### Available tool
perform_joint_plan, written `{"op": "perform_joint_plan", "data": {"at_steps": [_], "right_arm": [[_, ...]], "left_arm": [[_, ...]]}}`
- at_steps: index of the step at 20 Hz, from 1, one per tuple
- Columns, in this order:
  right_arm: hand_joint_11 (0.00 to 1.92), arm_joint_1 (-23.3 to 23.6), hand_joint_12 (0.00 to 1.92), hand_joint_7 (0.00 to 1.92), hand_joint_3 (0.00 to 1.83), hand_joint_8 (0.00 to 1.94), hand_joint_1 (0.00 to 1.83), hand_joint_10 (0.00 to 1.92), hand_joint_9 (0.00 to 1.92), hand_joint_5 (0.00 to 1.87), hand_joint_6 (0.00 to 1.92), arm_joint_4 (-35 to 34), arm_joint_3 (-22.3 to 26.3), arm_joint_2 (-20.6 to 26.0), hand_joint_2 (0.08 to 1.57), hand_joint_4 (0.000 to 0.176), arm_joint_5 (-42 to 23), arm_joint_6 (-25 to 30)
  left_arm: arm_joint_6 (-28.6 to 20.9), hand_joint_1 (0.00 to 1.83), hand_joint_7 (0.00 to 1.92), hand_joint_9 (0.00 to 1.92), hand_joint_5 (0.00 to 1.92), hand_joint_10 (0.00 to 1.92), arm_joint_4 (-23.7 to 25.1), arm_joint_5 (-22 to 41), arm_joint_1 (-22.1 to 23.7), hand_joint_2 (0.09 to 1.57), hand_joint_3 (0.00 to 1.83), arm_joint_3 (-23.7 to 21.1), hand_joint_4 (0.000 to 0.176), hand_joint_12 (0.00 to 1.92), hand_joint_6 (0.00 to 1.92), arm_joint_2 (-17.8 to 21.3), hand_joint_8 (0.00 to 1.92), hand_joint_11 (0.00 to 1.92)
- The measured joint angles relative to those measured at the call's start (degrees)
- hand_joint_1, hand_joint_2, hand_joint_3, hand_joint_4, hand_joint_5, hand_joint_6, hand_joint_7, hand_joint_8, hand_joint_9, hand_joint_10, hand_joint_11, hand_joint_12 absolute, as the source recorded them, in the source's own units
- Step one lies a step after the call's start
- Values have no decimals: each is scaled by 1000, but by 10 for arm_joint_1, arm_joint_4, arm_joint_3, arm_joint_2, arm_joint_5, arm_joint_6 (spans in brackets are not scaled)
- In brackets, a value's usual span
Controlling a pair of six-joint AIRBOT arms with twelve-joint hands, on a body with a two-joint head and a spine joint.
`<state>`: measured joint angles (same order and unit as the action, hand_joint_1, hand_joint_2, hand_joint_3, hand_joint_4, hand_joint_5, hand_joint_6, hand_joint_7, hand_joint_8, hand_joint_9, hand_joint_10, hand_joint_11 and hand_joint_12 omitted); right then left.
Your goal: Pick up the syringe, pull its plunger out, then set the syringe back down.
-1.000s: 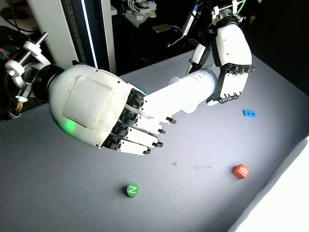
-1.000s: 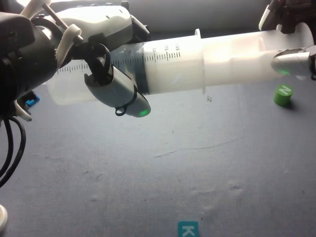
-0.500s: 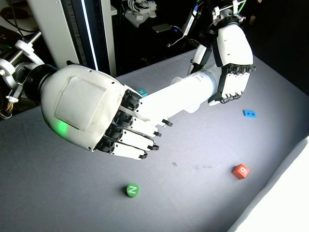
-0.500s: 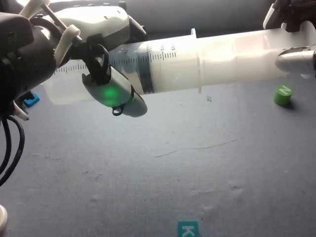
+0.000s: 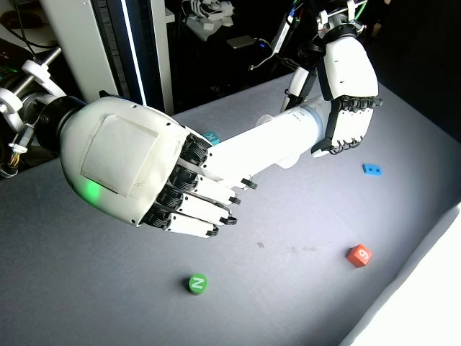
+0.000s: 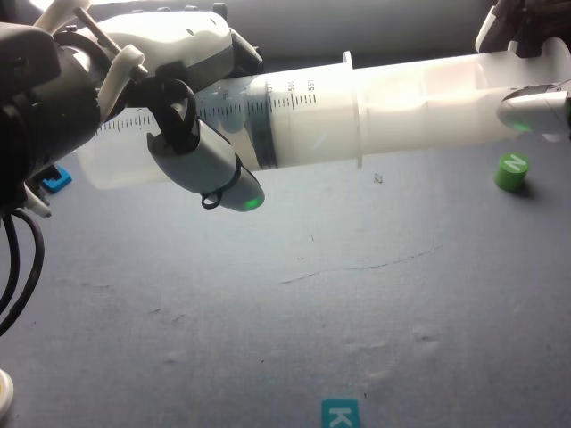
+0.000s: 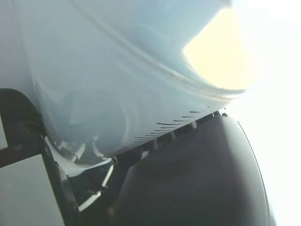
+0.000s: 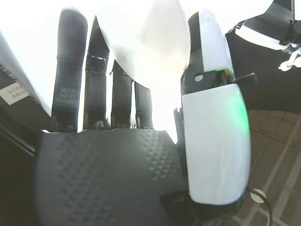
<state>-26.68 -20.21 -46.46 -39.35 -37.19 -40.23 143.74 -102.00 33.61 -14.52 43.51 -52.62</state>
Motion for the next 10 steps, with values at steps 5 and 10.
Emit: {"op": "perform_joint_plan", "data": {"at_steps": [5, 10], "right_arm": [[743, 0, 1670, 928, 0, 1314, 1226, 1392, 805, 821, 1078, 0, 0, 0, 1173, 0, 0, 0], [219, 0, 1721, 455, 0, 1046, 960, 1299, 391, 379, 939, 0, 0, 0, 1094, 0, 0, 0]], "left_arm": [[0, 1355, 901, 765, 886, 1314, 0, 0, 0, 1159, 1, 0, 0, 1247, 1238, 0, 1022, 613], [0, 1355, 905, 762, 879, 1321, 0, 1, 0, 1162, 1, 0, 0, 1251, 1267, 0, 994, 622]]}}
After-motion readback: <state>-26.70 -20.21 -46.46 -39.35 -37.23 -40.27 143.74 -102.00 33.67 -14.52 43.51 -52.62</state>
